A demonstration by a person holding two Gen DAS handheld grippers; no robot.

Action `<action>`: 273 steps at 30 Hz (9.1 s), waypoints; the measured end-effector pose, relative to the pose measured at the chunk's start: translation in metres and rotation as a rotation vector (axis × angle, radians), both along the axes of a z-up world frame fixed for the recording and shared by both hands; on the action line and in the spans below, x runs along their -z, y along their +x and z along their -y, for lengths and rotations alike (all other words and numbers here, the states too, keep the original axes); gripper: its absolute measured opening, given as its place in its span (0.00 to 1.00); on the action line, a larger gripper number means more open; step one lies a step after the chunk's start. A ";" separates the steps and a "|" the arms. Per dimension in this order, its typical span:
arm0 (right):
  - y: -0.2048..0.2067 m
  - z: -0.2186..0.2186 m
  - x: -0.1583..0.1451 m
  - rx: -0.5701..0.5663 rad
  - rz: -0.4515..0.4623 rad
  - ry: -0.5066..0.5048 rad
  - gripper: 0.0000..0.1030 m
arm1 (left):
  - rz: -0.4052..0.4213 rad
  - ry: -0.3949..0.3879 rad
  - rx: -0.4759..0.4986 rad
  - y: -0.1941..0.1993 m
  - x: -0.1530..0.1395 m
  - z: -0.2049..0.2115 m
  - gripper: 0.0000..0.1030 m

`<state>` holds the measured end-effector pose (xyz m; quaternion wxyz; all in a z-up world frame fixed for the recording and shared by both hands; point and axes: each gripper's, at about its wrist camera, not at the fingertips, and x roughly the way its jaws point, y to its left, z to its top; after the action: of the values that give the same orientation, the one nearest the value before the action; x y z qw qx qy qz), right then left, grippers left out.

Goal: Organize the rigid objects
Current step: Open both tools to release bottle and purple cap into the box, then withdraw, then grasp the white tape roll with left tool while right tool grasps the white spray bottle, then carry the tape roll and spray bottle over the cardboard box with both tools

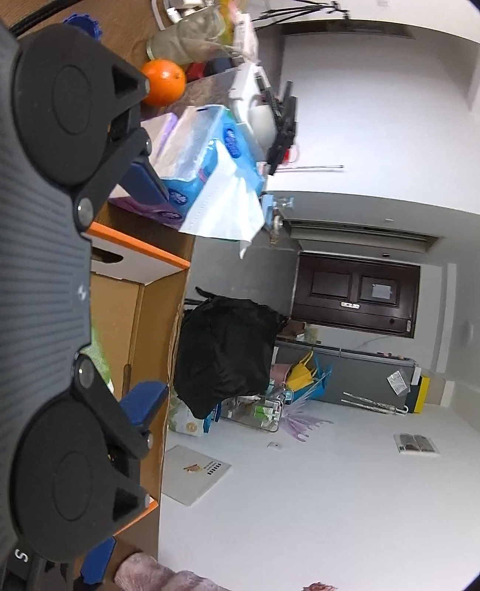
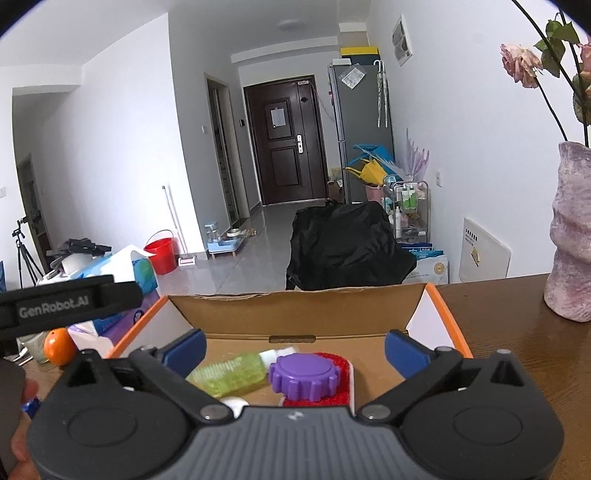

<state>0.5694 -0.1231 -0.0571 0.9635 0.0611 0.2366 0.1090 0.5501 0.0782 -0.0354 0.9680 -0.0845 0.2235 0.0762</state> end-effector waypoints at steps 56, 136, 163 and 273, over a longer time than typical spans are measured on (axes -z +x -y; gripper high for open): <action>-0.124 0.059 -0.013 0.090 0.092 -0.048 1.00 | 0.023 0.038 -0.032 -0.112 0.003 0.009 1.00; -0.165 0.047 0.080 0.012 -0.174 -0.178 0.77 | -0.181 -0.085 0.026 -0.197 0.057 -0.001 1.00; -0.174 0.063 0.060 0.041 -0.083 -0.091 0.32 | -0.264 -0.019 0.157 -0.164 0.082 0.035 1.00; -0.065 0.033 0.006 0.046 0.132 -0.014 0.32 | 0.001 0.094 0.064 -0.044 0.011 0.047 0.44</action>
<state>0.5043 -0.1565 -0.0634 0.9797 0.0525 0.1718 0.0890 0.5064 0.0315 -0.0462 0.9730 -0.0320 0.2217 0.0556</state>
